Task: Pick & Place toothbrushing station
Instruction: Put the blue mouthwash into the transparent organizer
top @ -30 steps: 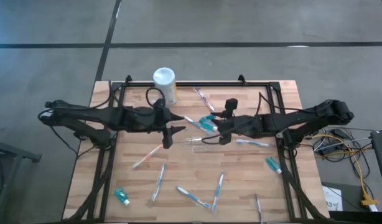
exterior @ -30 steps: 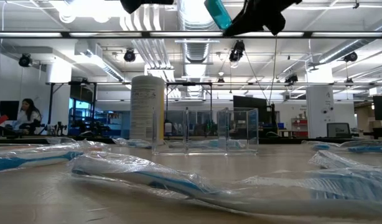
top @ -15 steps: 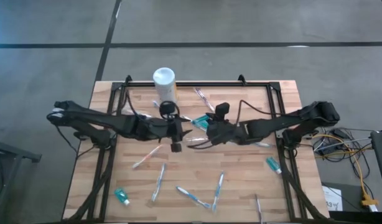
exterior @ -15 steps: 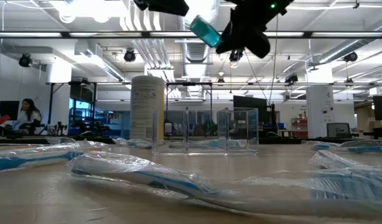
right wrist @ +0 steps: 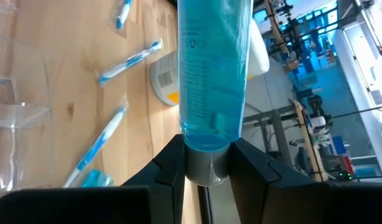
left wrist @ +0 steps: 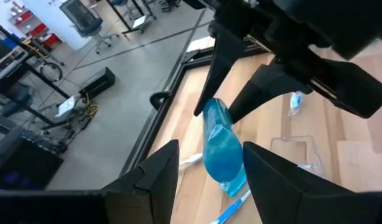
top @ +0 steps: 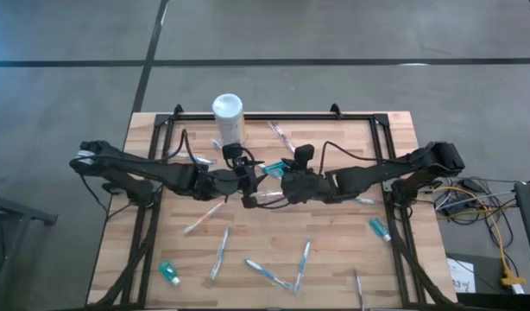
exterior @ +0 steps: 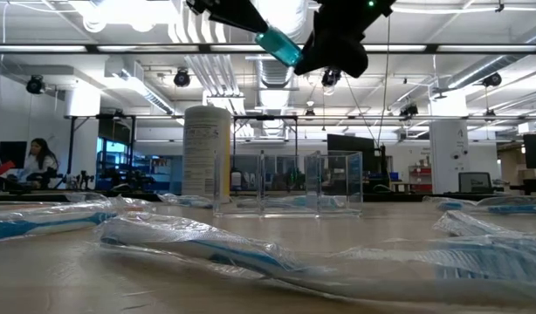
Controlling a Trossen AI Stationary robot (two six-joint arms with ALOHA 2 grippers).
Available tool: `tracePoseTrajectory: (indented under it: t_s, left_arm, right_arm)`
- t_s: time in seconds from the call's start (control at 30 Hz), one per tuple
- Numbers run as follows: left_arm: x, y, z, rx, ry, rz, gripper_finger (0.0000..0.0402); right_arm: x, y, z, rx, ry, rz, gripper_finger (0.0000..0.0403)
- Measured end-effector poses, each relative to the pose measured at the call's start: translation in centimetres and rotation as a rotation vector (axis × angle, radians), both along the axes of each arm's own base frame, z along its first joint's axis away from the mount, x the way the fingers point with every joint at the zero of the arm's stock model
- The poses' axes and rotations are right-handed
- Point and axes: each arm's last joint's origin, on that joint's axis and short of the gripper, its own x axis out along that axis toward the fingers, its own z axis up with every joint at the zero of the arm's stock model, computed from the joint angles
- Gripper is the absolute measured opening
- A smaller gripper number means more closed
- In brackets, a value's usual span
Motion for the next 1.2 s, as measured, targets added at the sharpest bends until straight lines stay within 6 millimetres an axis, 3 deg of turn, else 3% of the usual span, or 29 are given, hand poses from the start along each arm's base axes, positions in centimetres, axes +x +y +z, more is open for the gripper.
tracePoseTrajectory:
  t_s: [0.5,0.63,0.8,1.0,1.2]
  left_arm:
    - [0.4,0.8,0.2,-0.024,-0.005,-0.104,0.0177]
    - [0.6,1.4,0.1,-0.037,-0.006,-0.099,0.0147]
    - [1.0,1.7,-0.4,-0.025,0.020,-0.106,0.0076]
    - [1.2,1.8,-0.5,-0.003,0.030,-0.108,0.0075]
    - [0.6,1.9,0.0,-0.002,0.025,-0.108,0.0075]
  right_arm:
    - [0.2,0.5,0.3,0.018,-0.035,0.036,0.0084]
    - [0.2,0.4,0.3,0.020,-0.038,0.036,0.0084]
    - [0.2,0.4,0.1,0.010,-0.026,0.028,0.0084]
    - [0.2,0.4,0.1,0.005,-0.024,0.027,0.0084]
    - [0.2,0.4,0.4,-0.013,-0.042,0.008,0.0136]
